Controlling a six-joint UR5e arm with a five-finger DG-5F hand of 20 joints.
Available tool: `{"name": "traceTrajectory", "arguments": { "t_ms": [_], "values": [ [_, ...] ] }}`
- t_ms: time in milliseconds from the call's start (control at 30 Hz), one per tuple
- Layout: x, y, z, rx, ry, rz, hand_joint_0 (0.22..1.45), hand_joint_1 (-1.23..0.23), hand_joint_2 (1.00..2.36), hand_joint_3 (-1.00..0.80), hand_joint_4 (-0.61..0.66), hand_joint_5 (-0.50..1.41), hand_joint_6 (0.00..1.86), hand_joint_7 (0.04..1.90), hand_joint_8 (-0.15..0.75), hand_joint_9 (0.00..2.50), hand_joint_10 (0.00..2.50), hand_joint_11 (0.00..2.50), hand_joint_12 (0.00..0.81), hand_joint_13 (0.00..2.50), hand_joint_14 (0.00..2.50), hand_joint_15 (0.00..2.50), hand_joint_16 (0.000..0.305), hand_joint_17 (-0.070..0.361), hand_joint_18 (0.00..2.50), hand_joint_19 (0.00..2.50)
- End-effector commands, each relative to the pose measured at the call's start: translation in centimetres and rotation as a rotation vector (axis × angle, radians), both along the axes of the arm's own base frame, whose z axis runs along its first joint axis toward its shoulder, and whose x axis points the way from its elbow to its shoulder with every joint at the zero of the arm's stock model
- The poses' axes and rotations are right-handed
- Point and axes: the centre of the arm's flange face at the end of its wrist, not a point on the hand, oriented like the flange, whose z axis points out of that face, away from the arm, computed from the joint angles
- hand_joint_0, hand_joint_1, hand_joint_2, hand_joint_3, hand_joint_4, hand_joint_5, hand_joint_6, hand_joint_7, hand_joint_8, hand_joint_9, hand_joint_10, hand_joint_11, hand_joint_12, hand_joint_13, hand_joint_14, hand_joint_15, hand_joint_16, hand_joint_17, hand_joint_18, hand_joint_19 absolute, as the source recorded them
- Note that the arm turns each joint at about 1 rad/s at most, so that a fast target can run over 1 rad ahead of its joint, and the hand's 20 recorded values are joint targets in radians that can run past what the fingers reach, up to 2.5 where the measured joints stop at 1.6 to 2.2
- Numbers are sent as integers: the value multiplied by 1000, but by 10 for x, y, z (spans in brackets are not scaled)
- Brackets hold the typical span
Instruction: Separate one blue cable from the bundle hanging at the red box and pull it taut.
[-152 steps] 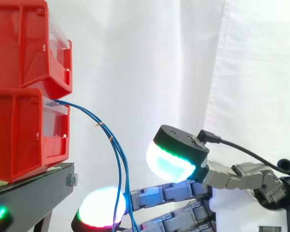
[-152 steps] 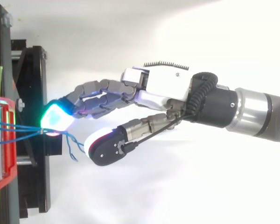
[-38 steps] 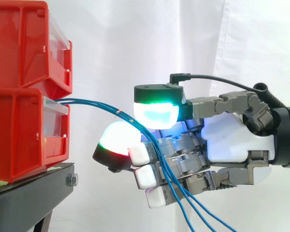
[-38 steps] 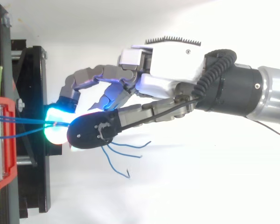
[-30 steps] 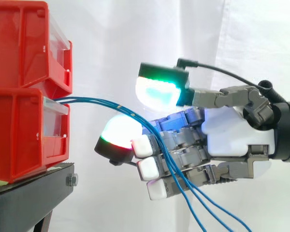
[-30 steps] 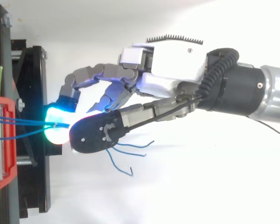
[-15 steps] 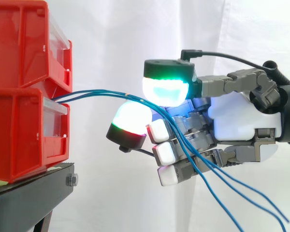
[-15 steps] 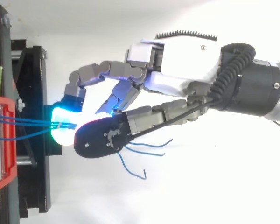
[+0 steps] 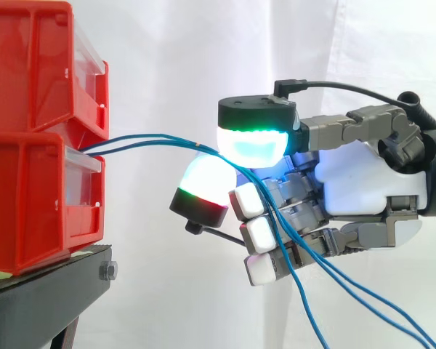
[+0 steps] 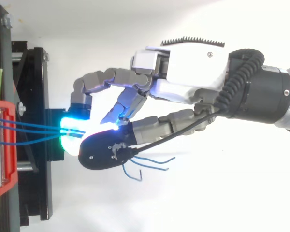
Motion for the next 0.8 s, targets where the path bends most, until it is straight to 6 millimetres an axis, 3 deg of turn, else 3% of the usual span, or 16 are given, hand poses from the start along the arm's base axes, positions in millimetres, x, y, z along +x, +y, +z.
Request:
{"name": "traceTrajectory", "arguments": {
  "t_ms": [0,100,167,267,500,600,633,767],
  "values": [
    [0,0,-1,0,4,0,626,-682,1015,-299,239,-94,501,1347,352,1087,14,488,381,1109,17,465,36,81,848,406],
    [0,0,1,0,3,0,629,-608,1012,-345,228,-89,500,1414,356,1098,17,486,378,1114,17,465,36,82,849,420],
    [0,0,-1,0,4,0,644,-576,1015,-312,211,-117,603,1329,363,1105,17,518,380,1123,17,474,37,83,859,428],
    [0,0,0,0,3,0,640,-569,1017,-264,203,-133,676,1212,362,1103,16,540,386,1129,17,481,38,85,866,429],
    [0,0,0,0,3,0,644,-643,1021,-157,217,-150,702,1150,367,1061,17,571,397,1126,19,491,39,87,872,428],
    [0,0,1,0,3,-1,607,-719,1011,-349,225,-161,715,1141,366,1057,18,595,399,1122,17,496,39,89,874,429],
    [0,0,-1,0,4,-1,586,-656,1005,-442,225,-161,723,1107,363,1064,19,589,397,1125,17,495,40,90,877,441],
    [0,0,-1,0,4,-1,581,-479,1000,-500,215,-149,709,1133,364,1091,18,587,397,1135,19,494,41,91,883,449]
  ]
}}
